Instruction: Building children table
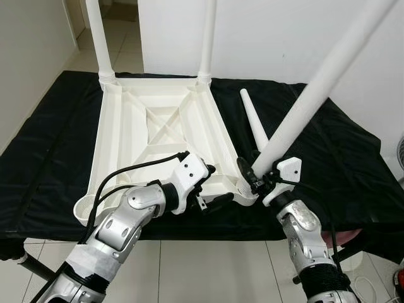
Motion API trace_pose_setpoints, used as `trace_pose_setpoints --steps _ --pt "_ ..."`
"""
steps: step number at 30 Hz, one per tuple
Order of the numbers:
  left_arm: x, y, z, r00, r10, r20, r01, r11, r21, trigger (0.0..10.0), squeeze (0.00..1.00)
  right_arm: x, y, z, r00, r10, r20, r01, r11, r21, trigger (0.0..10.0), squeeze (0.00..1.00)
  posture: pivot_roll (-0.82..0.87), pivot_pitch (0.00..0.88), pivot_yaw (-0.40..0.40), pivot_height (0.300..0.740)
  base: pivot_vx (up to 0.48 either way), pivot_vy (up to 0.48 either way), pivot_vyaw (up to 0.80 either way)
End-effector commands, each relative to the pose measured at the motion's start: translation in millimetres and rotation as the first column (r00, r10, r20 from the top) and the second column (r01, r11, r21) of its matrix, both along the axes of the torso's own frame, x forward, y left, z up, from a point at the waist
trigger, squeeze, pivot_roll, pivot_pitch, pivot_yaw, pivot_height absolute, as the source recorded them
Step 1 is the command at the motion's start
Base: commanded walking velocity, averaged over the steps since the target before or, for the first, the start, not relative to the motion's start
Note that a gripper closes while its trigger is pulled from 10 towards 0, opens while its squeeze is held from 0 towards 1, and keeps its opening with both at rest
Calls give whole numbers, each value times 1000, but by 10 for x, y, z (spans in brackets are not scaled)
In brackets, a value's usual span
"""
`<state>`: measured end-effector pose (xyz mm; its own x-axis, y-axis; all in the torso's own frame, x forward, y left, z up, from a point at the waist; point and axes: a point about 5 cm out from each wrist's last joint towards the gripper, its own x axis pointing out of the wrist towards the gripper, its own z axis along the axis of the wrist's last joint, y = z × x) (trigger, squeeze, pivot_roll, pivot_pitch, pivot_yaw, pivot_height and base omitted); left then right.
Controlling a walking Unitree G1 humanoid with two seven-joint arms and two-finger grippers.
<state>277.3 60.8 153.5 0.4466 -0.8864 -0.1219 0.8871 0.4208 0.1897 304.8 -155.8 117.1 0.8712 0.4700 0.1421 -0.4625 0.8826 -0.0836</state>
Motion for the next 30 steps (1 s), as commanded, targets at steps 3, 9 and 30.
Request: trace_pose_setpoints --steps 3,9,30 --pt "3 5 39 1000 -16 14 16 1000 12 10000 0 -73 -26 -342 984 15 -179 -32 995 -97 10000 0 -42 0 -32 740 0 0 0" --pt "-3 5 41 1000 -13 14 12 1000 9 10000 0 -104 -4 -323 993 61 -104 -86 965 -250 10000 0 -39 0 -37 740 0 0 0" --pt "4 -10 40 1000 -19 17 19 1000 11 10000 0 -74 -70 -478 961 -30 -277 25 999 -21 10000 0 -42 0 -34 740 0 0 0"
